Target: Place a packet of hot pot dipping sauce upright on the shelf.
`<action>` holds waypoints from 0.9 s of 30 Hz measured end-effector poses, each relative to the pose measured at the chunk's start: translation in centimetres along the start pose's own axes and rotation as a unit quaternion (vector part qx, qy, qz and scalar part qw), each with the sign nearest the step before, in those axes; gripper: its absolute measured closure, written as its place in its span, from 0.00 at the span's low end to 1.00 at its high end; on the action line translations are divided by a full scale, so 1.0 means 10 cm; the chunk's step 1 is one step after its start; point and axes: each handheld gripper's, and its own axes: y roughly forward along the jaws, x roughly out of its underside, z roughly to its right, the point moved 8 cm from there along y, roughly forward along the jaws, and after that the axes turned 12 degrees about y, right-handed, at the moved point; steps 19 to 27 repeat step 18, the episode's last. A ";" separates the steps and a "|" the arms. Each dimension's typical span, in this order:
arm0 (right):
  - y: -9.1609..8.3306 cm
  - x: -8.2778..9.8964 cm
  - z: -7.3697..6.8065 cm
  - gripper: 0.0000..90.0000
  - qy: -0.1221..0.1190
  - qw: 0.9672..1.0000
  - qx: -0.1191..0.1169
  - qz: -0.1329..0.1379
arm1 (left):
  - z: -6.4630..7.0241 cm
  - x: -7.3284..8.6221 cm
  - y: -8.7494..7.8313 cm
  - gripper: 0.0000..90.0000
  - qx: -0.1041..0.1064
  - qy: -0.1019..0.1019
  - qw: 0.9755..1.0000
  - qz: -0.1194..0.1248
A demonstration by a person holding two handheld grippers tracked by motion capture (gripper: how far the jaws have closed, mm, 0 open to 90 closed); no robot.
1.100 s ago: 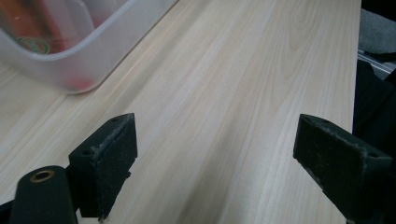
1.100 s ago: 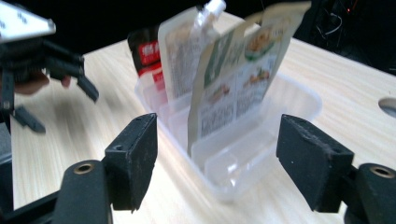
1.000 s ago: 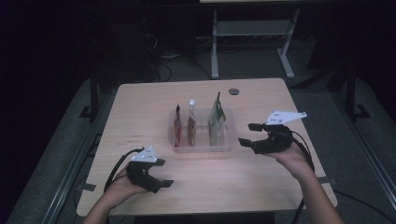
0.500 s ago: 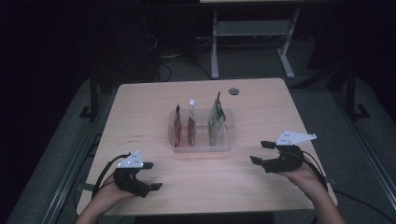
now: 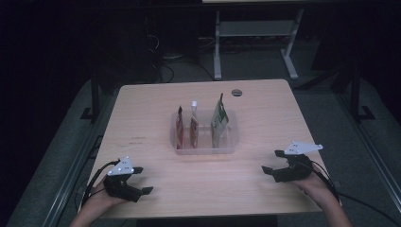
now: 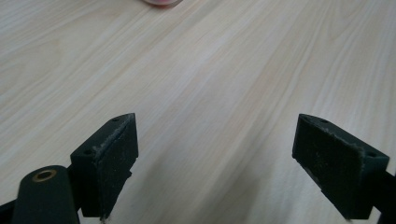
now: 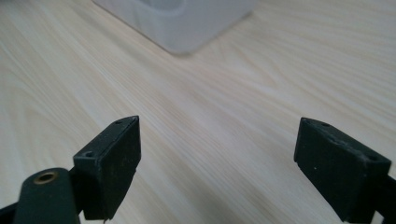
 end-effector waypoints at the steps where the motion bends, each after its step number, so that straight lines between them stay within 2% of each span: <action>1: 0.01 0.02 0.02 0.15 0.000 1.000 0.002 0.001 | -0.01 0.01 -0.01 0.15 -0.002 0.008 1.000 -0.003; 4: 0.05 0.06 0.08 0.14 -0.001 1.000 0.001 -0.004 | -0.04 0.03 0.00 0.15 -0.002 0.009 1.000 -0.005; 10: 0.08 0.09 0.19 0.14 -0.002 1.000 0.017 -0.002 | -0.12 0.12 0.03 0.15 -0.010 -0.006 1.000 -0.020; 17: 0.09 0.09 0.19 0.13 0.000 1.000 0.013 0.002 | -0.23 0.21 0.06 0.15 -0.026 -0.020 0.999 -0.039; 27: 0.09 0.08 0.19 0.13 -0.002 1.000 0.013 0.002 | -0.23 0.21 0.06 0.15 -0.026 -0.023 0.999 -0.039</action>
